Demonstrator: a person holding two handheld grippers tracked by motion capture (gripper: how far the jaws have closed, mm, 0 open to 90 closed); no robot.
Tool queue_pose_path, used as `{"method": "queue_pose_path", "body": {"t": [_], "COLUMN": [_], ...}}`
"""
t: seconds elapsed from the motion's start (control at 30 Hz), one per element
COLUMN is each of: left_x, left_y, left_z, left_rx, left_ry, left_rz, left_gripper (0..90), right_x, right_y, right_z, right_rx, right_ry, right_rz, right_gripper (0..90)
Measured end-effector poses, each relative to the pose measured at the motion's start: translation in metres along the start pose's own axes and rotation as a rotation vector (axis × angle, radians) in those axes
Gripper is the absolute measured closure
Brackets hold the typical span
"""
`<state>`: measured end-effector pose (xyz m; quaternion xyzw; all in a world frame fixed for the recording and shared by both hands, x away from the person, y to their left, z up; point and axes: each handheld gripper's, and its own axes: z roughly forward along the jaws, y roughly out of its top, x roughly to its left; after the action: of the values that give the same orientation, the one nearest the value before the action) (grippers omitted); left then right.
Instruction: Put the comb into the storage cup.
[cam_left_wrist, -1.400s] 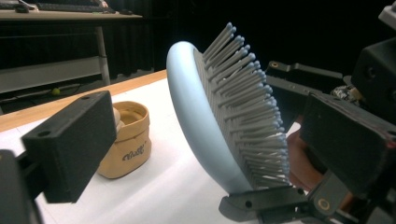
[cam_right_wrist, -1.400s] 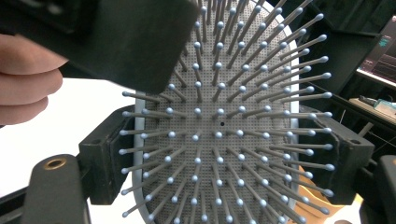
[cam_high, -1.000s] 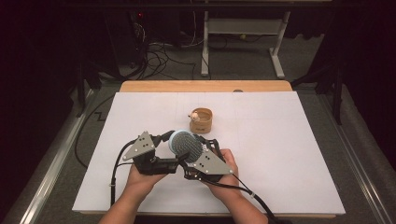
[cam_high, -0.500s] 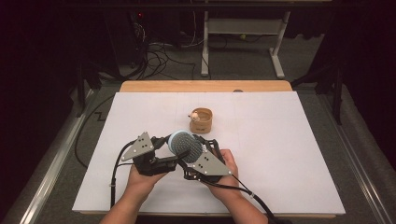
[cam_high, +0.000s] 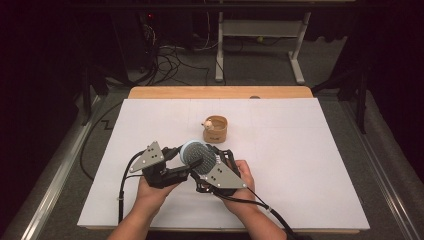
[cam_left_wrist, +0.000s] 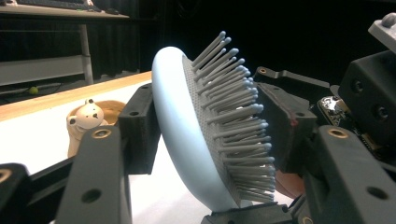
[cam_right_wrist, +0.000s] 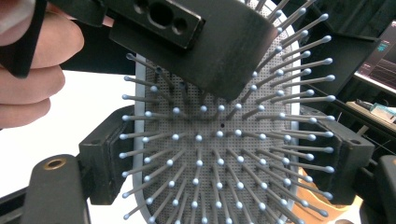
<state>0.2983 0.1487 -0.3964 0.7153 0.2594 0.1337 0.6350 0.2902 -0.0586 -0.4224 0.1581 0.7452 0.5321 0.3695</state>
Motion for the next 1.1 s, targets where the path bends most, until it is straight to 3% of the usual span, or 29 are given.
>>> {"method": "queue_pose_path", "body": {"t": [0.53, 1.1], "left_x": [-0.004, -0.010], "left_y": [0.004, 0.006], "left_z": [-0.002, -0.002], "left_rx": [0.002, 0.000], "left_ry": [0.026, 0.049], "left_rz": [-0.006, 0.023], "left_gripper": [52.8, 55.9], "right_x": [0.002, 0.005], "right_y": [0.003, 0.005], "right_z": [0.000, -0.001], "right_rx": [0.010, 0.014], "right_ry": [-0.023, -0.060], "right_rz": [-0.021, -0.037], "right_gripper": [20.7, 20.3]}}
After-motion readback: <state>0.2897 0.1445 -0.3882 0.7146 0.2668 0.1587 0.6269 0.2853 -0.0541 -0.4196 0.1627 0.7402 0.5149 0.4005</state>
